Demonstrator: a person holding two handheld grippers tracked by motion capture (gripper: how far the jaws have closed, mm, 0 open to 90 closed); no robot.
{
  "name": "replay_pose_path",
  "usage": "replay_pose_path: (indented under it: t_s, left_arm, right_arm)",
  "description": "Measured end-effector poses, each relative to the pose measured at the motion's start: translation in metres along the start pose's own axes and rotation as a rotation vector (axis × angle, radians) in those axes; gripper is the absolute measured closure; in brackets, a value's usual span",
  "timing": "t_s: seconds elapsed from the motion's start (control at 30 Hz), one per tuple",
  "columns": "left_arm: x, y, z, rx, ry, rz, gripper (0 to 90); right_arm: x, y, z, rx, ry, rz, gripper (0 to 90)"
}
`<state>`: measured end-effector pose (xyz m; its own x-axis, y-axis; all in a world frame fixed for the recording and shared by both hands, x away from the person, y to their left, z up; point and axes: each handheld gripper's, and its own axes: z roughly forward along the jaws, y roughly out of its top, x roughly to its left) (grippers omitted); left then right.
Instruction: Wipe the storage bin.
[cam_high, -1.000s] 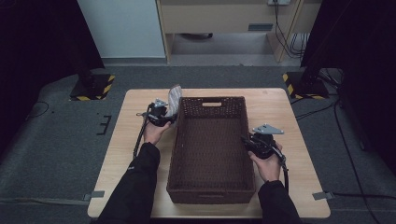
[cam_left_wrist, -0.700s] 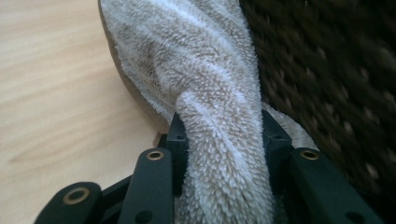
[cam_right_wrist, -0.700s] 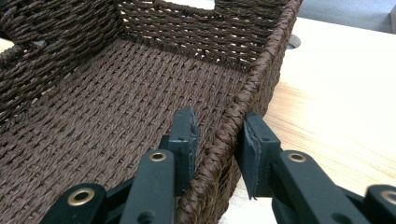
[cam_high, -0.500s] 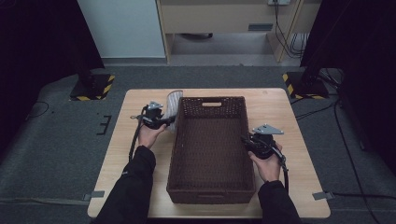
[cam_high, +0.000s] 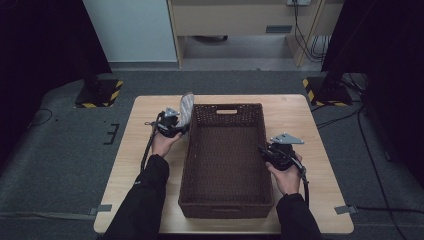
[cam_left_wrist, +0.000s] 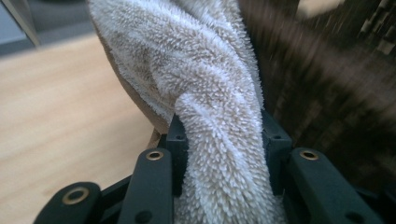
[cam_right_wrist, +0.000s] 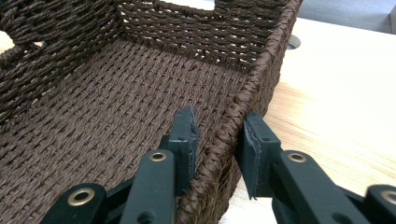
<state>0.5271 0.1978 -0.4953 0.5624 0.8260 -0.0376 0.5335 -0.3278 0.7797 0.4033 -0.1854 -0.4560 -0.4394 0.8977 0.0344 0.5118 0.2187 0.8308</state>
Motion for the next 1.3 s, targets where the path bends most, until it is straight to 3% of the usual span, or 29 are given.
replay_pose_path:
  t_s: [0.07, 0.17, 0.23, 0.3, 0.4, 0.53, 0.57, 0.6, 0.7, 0.77, 0.87, 1.07, 1.17, 1.3]
  left_arm:
    - [-0.001, -0.009, 0.007, 0.031, 0.006, -0.001, 63.4]
    - [0.003, -0.019, 0.009, 0.012, -0.006, -0.045, 63.4]
    - [0.004, -0.019, 0.006, 0.015, -0.007, -0.052, 63.3]
    - [0.006, -0.016, 0.000, 0.006, -0.012, -0.087, 63.1]
    - [0.008, -0.008, -0.019, -0.046, -0.028, -0.097, 63.2]
    - [0.006, 0.006, -0.051, -0.176, -0.067, -0.095, 63.3]
    - [0.006, 0.006, -0.051, -0.176, -0.067, -0.095, 63.3]
    - [0.004, 0.012, -0.063, -0.192, -0.098, -0.083, 63.2]
    - [-0.003, 0.012, -0.069, -0.146, -0.094, -0.017, 63.1]
    - [-0.008, 0.006, -0.064, -0.122, -0.097, 0.006, 63.1]
    - [-0.013, -0.007, -0.053, -0.097, -0.098, 0.003, 63.0]
    - [-0.022, -0.031, -0.029, 0.006, -0.085, 0.025, 63.0]
    - [-0.018, -0.035, -0.029, -0.001, -0.091, -0.007, 63.0]
    - [-0.011, -0.031, -0.041, -0.037, -0.113, -0.048, 63.1]
  right_arm:
    - [0.000, 0.000, 0.000, 0.001, -0.001, 0.001, 69.1]
    - [0.000, 0.000, 0.000, 0.000, -0.002, 0.000, 69.1]
    - [0.000, 0.000, 0.000, 0.000, -0.002, 0.000, 69.0]
    - [0.000, 0.000, 0.000, 0.001, -0.002, 0.000, 69.0]
    - [0.000, 0.000, 0.000, 0.001, -0.003, 0.000, 69.0]
    - [0.001, 0.000, 0.000, 0.004, -0.004, -0.005, 69.0]
    - [0.000, 0.000, 0.000, 0.005, -0.003, -0.003, 69.0]
    - [0.001, 0.000, 0.000, 0.004, -0.003, -0.001, 69.0]
    - [0.001, 0.000, 0.000, 0.005, -0.004, -0.006, 69.0]
    - [0.001, 0.000, 0.000, 0.005, -0.005, -0.008, 69.0]
    - [0.001, 0.000, 0.000, 0.005, -0.005, -0.007, 69.0]
    - [0.001, 0.000, 0.000, 0.005, -0.005, -0.006, 69.0]
    - [0.001, 0.000, 0.000, 0.005, -0.005, -0.006, 69.0]
    - [0.001, 0.000, 0.000, 0.005, -0.006, -0.006, 69.0]
